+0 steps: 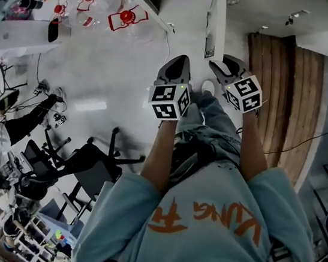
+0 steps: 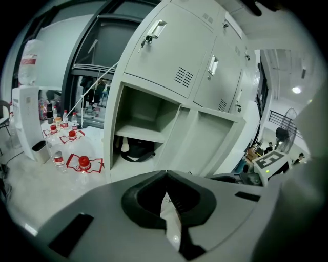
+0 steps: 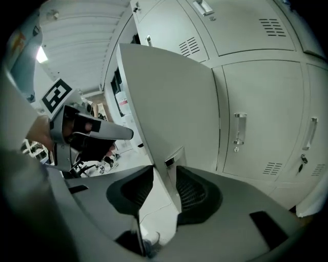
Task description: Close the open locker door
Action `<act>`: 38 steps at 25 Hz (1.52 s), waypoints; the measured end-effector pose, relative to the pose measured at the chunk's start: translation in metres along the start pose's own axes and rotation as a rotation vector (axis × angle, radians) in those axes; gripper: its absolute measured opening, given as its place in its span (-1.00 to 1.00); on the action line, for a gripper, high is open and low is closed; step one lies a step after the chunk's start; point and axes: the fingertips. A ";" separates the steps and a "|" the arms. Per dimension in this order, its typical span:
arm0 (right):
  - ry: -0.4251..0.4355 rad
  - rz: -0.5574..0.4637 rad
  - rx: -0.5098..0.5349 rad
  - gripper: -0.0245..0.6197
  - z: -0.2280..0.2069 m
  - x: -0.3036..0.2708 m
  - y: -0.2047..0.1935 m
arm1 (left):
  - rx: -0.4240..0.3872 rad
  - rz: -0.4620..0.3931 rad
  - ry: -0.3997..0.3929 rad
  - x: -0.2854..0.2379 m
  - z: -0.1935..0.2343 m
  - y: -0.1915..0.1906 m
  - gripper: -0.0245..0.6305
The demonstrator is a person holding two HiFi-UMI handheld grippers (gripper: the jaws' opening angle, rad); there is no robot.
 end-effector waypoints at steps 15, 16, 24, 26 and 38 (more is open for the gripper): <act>0.168 0.033 0.155 -0.52 0.024 -0.036 0.024 | 0.049 -0.093 0.122 0.020 0.026 0.027 -0.86; 0.170 0.033 0.166 -0.53 0.025 -0.041 0.027 | 0.056 -0.101 0.131 0.024 0.030 0.029 -0.86; 0.166 0.048 0.214 -0.59 0.043 -0.081 0.052 | 0.128 -0.123 0.188 0.047 0.080 0.036 -0.86; 0.154 0.059 0.212 -0.67 0.044 -0.093 0.059 | 0.142 -0.120 0.192 0.048 0.093 0.039 -0.86; 0.102 0.026 0.145 -0.93 0.074 -0.175 0.113 | 0.140 -0.092 0.152 0.047 0.167 0.083 -0.86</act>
Point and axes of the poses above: the fingertips, and each gripper's own axes: x backward along the fingers, z to its left, y out of its top, and after that the axes turned 12 degrees about x, right-handed
